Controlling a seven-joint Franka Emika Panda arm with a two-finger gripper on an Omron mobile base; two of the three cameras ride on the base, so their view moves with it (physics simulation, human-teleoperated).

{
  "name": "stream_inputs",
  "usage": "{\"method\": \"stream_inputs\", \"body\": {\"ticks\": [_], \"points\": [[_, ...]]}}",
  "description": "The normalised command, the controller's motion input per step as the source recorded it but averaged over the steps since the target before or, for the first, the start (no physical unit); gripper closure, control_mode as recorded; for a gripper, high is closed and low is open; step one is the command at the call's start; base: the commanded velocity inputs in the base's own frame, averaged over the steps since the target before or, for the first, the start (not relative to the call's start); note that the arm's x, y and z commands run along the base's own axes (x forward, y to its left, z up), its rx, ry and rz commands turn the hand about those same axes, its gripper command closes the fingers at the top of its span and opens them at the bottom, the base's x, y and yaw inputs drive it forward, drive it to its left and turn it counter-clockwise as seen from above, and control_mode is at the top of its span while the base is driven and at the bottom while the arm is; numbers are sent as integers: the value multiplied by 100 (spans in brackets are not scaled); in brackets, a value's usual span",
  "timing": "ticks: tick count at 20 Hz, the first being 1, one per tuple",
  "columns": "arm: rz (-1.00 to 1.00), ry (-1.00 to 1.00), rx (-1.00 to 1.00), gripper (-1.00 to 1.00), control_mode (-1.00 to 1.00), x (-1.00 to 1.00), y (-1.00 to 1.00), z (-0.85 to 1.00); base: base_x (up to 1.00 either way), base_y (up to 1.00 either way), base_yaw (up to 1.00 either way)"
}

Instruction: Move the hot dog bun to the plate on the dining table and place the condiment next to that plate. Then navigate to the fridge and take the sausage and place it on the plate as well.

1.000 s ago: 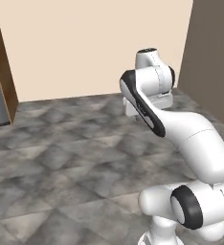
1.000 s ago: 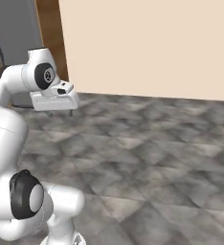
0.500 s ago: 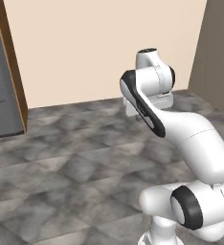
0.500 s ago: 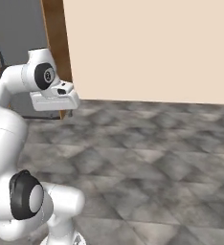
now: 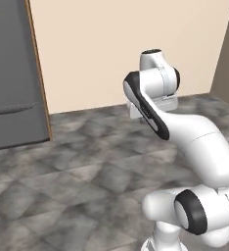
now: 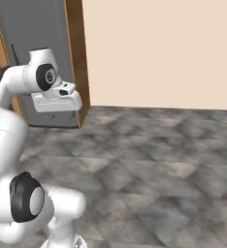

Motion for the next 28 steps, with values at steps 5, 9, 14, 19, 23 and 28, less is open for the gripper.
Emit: {"method": "stream_inputs", "body": {"ticks": [5,9,14,19,23,28], "points": [[0,0,0,-100,100,0,0,0,61,100,-2],[0,0,0,-100,100,0,0,0,85,100,-4],[0,0,0,-100,100,0,0,0,78,100,-5],[0,0,0,-100,100,0,0,0,90,85,-2],[0,0,0,-100,100,0,0,0,100,36,0],[0,0,0,-100,100,0,0,0,86,26,0]]}}
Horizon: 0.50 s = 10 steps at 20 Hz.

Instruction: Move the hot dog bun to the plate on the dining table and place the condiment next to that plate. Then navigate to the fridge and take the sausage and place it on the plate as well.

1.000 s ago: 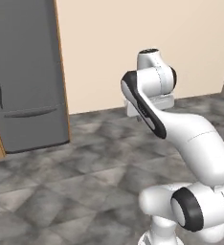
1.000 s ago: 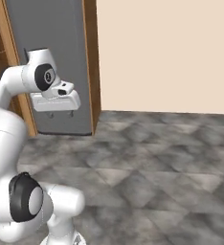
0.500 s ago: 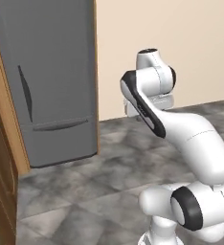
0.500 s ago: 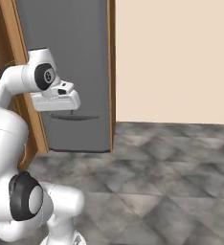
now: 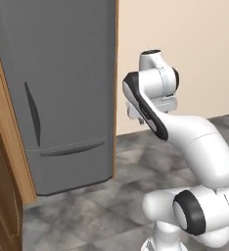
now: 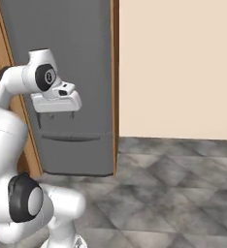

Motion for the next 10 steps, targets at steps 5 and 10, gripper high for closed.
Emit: {"method": "stream_inputs", "body": {"ticks": [5,10], "points": [[0,0,0,-100,100,0,0,0,57,65,0],[0,0,0,-100,100,0,0,0,74,66,0]]}}
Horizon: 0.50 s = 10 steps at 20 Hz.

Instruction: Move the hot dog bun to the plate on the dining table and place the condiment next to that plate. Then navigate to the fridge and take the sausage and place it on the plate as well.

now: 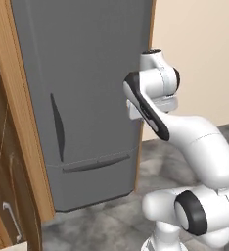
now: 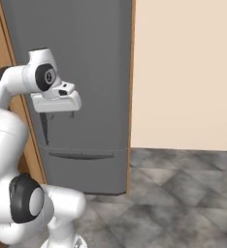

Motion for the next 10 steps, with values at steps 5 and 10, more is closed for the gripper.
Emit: {"method": "stream_inputs", "body": {"ticks": [5,10], "points": [[0,0,0,-100,100,0,0,0,52,64,0],[0,0,0,-100,-100,-4,60,0,0,15,0]]}}
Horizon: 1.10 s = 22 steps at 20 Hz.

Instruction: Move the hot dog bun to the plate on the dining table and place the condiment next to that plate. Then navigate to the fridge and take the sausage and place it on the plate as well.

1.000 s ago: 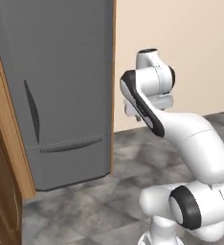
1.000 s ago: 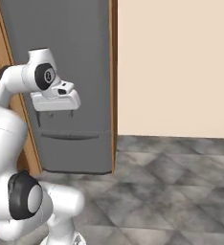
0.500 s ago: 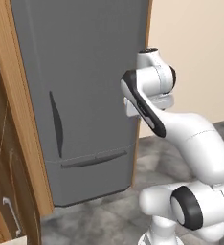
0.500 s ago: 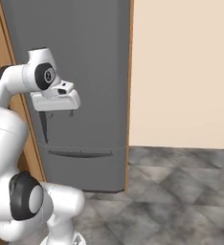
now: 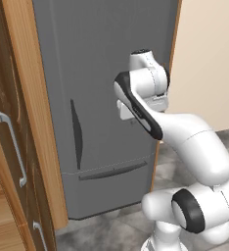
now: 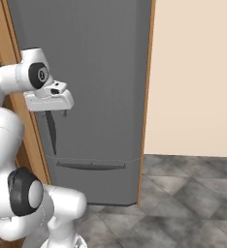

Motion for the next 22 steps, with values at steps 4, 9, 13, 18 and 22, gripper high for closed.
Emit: {"method": "stream_inputs", "body": {"ticks": [4,9,13,18,22], "points": [[1,-1,7,-100,-100,-10,66,0,0,0,0],[7,-7,17,-100,-100,0,60,-15,0,0,0],[2,-25,6,-100,-100,19,83,-50,0,0,0],[0,-31,-2,-100,-100,62,52,-48,0,0,0],[0,-10,-5,-100,-100,76,9,-22,0,0,0]]}}
